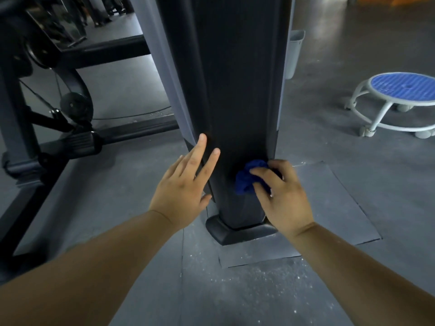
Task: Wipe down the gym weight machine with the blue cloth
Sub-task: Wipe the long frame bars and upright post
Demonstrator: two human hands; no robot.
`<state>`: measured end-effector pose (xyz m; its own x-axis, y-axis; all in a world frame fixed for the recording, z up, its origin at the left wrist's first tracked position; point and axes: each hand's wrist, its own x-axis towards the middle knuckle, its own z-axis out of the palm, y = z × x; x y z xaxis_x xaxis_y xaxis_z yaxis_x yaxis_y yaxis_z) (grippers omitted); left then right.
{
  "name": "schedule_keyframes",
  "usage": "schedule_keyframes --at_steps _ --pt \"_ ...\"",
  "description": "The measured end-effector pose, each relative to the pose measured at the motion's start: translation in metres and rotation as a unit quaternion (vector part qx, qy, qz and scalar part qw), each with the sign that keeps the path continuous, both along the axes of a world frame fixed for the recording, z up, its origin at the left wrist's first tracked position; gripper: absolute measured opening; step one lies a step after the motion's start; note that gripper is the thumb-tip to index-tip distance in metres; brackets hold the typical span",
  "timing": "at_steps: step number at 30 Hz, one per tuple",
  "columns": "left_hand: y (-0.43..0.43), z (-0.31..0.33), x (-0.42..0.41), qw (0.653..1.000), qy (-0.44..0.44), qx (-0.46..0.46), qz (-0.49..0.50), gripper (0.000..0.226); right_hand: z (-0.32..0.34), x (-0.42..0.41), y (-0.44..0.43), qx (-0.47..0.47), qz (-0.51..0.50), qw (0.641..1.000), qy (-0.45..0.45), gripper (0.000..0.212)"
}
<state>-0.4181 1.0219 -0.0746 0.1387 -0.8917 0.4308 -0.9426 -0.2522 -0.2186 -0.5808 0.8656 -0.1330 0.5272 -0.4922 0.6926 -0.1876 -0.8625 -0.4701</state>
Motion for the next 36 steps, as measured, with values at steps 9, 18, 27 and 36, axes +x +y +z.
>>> schedule_keyframes --at_steps 9,18,27,36 --pt "0.002 -0.029 -0.006 0.998 0.044 0.030 0.037 0.118 -0.075 0.002 -0.006 -0.004 0.036 0.987 0.157 0.031" --pt "0.006 -0.059 -0.011 0.993 0.075 0.062 0.072 0.124 -0.034 0.003 -0.005 0.012 0.031 0.999 0.025 0.028" --pt "0.008 -0.078 -0.009 0.987 0.099 0.098 0.078 0.123 -0.098 -0.011 -0.012 0.050 0.022 0.988 0.144 0.029" --pt "0.007 -0.091 -0.012 0.985 0.124 0.094 0.076 0.119 -0.102 0.003 -0.009 -0.006 0.066 0.991 0.117 0.030"
